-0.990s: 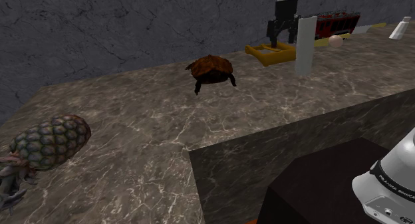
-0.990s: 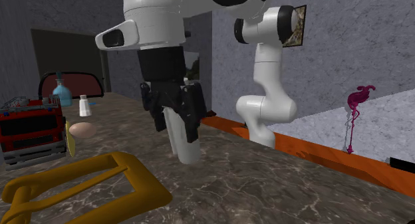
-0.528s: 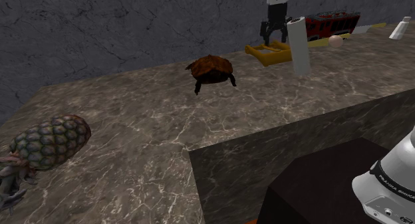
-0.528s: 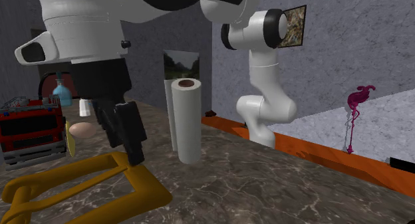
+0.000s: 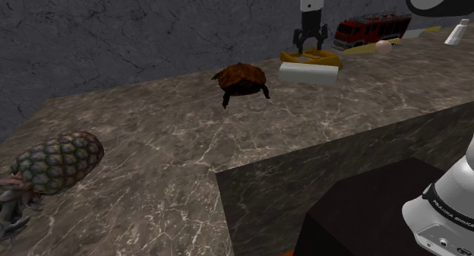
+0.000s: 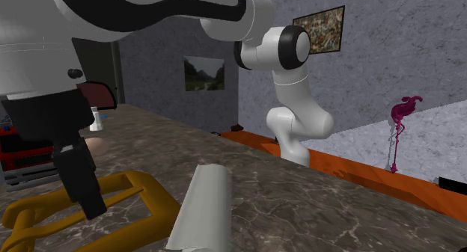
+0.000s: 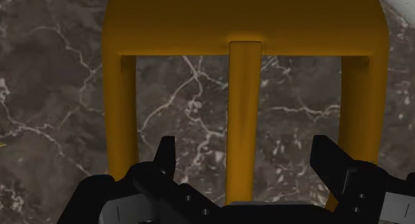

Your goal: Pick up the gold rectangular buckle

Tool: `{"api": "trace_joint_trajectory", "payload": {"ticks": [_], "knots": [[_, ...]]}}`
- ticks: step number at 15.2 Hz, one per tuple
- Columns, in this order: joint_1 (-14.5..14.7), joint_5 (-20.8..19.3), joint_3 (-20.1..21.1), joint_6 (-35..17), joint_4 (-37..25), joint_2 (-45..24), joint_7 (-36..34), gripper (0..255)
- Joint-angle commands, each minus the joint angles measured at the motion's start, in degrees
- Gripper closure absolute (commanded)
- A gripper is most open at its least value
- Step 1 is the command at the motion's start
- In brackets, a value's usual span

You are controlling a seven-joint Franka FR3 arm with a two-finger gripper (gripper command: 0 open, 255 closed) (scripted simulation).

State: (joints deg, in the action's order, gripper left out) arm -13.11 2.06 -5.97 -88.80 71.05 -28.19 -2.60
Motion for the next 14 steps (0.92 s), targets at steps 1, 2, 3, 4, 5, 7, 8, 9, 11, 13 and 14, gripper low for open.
{"api": "trace_joint_trajectory", "payload": {"ticks": [1, 2, 3, 4, 5, 7, 8, 9, 11, 13, 14], "knots": [[0.07, 0.03, 0.02, -1.27, 1.04, -0.21, -0.12, 0], [0.09, 0.03, 0.03, -2.05, 1.82, -0.2, -0.11, 0], [0.11, 0.03, 0.03, -2.82, 2.61, -0.19, -0.11, 0], [0.13, 0.03, 0.04, -3.59, 3.37, -0.19, -0.11, 0], [0.15, 0.03, 0.04, -4.04, 3.84, -0.18, -0.11, 0], [0.14, 0.04, 0.05, -4.02, 3.7, -0.3, -0.11, 255], [0.13, 0.04, 0.04, -3.99, 3.65, -0.31, -0.1, 255], [0.13, 0.04, 0.04, -4.02, 3.72, -0.27, -0.1, 255], [0.14, 0.04, 0.05, -4.03, 3.7, -0.29, -0.12, 255], [0.14, 0.04, 0.05, -4.04, 3.72, -0.28, -0.11, 255], [0.14, 0.04, 0.05, -4.03, 3.72, -0.28, -0.11, 255]]}}
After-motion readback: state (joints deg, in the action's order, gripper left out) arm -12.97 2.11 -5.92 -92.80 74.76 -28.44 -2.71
